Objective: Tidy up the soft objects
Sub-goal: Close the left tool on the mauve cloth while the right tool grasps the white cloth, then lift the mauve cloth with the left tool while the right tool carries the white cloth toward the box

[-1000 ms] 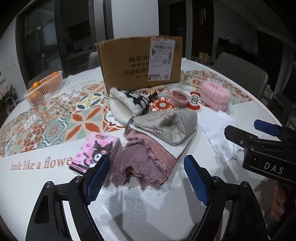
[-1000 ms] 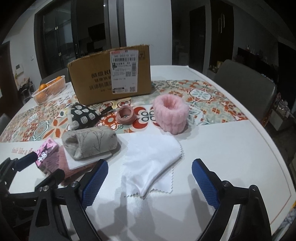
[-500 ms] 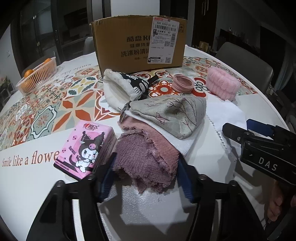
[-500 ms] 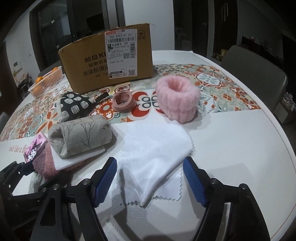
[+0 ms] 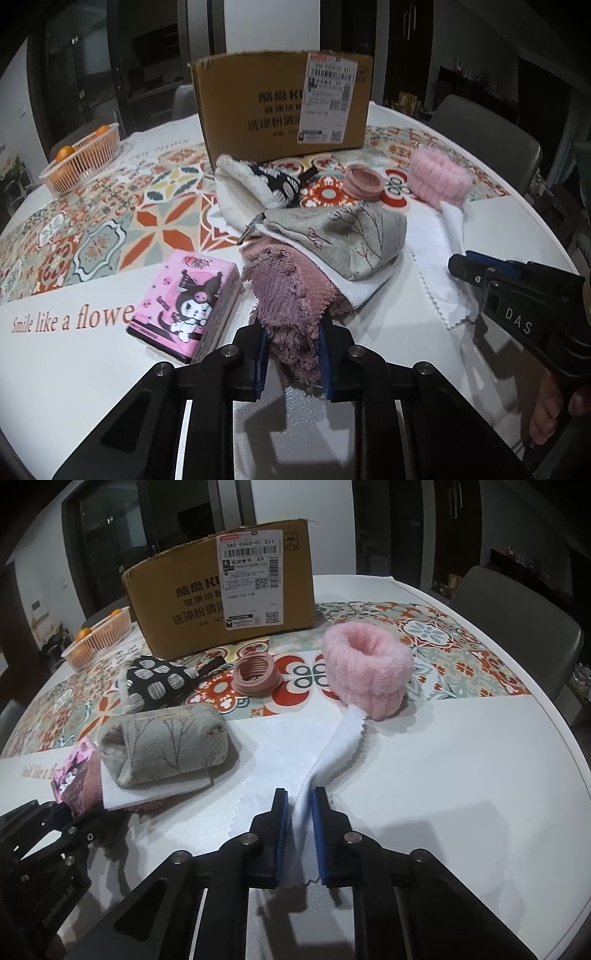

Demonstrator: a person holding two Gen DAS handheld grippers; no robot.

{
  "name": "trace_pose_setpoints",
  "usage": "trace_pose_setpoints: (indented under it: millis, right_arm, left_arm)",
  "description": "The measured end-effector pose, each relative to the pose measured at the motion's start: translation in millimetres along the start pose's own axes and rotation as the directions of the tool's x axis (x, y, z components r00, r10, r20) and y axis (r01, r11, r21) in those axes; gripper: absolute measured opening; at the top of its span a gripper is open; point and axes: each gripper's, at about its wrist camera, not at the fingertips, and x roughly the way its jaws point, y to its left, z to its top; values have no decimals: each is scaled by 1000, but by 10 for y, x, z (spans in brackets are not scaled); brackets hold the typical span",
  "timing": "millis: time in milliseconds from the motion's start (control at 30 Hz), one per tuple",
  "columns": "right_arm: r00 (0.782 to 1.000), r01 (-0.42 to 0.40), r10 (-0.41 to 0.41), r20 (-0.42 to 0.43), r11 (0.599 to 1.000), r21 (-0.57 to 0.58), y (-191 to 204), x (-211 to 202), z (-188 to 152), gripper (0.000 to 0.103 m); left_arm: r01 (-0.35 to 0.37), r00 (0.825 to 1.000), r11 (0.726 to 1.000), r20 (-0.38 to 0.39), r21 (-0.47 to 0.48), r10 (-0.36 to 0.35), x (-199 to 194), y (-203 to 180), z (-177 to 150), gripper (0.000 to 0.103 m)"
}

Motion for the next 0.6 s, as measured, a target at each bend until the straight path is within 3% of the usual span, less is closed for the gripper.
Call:
trace_pose_setpoints:
  millis: [300,600]
  right_arm:
    - [997,-23,23,78,1000,-8,83,-366,2,12]
    - [984,-26,31,178,999,-28,176,-772,45,12]
  left_arm:
    - [1,996,1000,88,-2,-1,-369,28,32,23]
    - [-20,980,1000,197,3,19,-746,29,87,23]
